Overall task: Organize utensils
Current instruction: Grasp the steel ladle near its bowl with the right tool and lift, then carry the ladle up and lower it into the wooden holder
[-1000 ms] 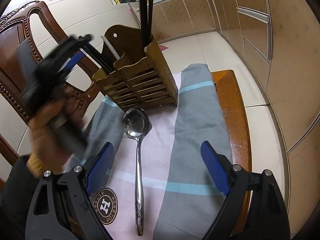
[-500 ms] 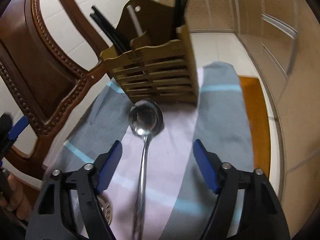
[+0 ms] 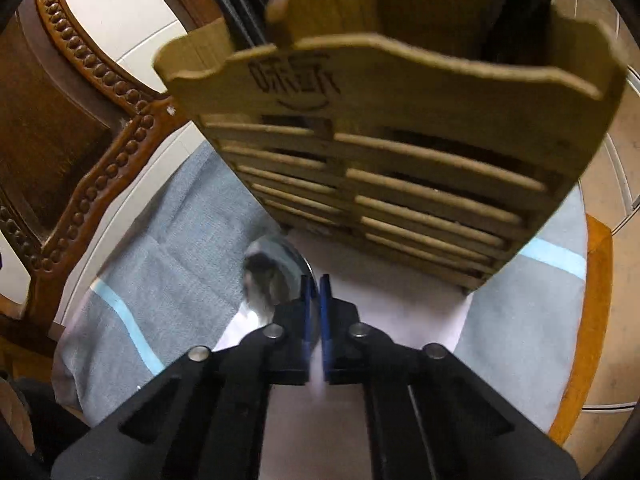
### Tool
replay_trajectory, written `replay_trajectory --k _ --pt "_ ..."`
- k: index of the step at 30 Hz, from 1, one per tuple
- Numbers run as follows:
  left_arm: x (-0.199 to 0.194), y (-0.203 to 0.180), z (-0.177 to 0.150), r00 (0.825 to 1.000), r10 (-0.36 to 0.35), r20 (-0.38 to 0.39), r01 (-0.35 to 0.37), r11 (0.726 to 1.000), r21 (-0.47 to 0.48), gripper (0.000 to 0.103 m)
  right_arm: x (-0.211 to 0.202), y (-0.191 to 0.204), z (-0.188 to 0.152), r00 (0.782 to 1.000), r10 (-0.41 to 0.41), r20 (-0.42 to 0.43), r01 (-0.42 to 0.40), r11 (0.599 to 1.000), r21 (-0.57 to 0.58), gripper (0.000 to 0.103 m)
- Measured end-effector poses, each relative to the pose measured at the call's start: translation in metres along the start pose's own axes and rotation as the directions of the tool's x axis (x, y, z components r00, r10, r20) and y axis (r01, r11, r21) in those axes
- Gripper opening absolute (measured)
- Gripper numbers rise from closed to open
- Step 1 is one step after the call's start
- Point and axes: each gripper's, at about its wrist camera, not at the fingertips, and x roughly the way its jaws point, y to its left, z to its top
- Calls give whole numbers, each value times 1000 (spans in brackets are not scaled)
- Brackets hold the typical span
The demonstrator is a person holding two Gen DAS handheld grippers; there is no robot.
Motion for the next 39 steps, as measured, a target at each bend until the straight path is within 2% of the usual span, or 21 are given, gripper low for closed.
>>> replay_trajectory --k 4,9,11,13,15,18,19,20,21,22,23,24,26,29,31,34,35,38,39 --pt "-3 9 4 1000 0 11 1 999 -48 98 -24 7 -7 999 -26 38 26 1000 4 2" --pt "-9 12 8 1000 -7 25 8 998 -59 98 -90 26 -26 982 -96 160 97 995 3 2" --pt "-11 13 8 999 -9 31 11 998 -66 98 -119 36 -29 965 -142 221 144 989 6 2" --pt "-11 14 9 1000 -11 28 13 997 -79 98 -158 47 -29 924 -214 318 214 976 37 2" --pt "-11 14 9 1000 -12 25 14 996 -86 98 -191 52 -21 874 -277 399 263 961 90 2" --pt "-11 12 8 1000 -13 19 14 997 -82 98 -238 53 -4 777 -372 508 326 928 181 2" --pt "-10 11 8 1000 -16 15 17 997 -79 98 -251 55 3 733 -415 539 359 909 210 2" --pt "-10 11 8 1000 -18 11 19 997 -76 98 -259 55 8 699 -446 560 383 894 233 2" --pt "-10 11 8 1000 -19 9 20 997 -75 98 -270 54 19 635 -497 591 418 865 278 2" --pt "-9 11 8 1000 -22 5 22 997 -76 98 -274 52 25 602 -524 602 438 847 300 2" --pt "-9 11 8 1000 -22 4 23 997 -79 98 -280 47 32 559 -557 614 461 824 329 2" --pt "-9 12 9 1000 -23 3 23 996 -84 98 -282 43 39 506 -596 623 482 795 369 2" --pt "-9 13 10 1000 -28 0 28 995 -98 98 -279 37 54 424 -658 622 514 740 433 2" --pt "-6 14 11 999 -36 -5 35 994 -107 98 -270 25 67 320 -717 619 558 671 489 2" --pt "-6 13 12 999 -39 -5 39 993 -108 98 -257 23 73 261 -740 620 587 632 506 2" --pt "-5 13 13 999 -48 -6 47 992 -118 98 -238 18 77 196 -762 617 612 587 530 2" --pt "-4 13 13 999 -51 -7 50 991 -120 98 -230 15 76 185 -766 615 611 580 538 2" --pt "-4 13 14 998 -57 -6 56 991 -121 98 -208 10 71 184 -777 602 610 570 550 2" --pt "-4 12 14 998 -58 -7 57 991 -119 98 -200 10 65 178 -778 603 611 567 552 2"
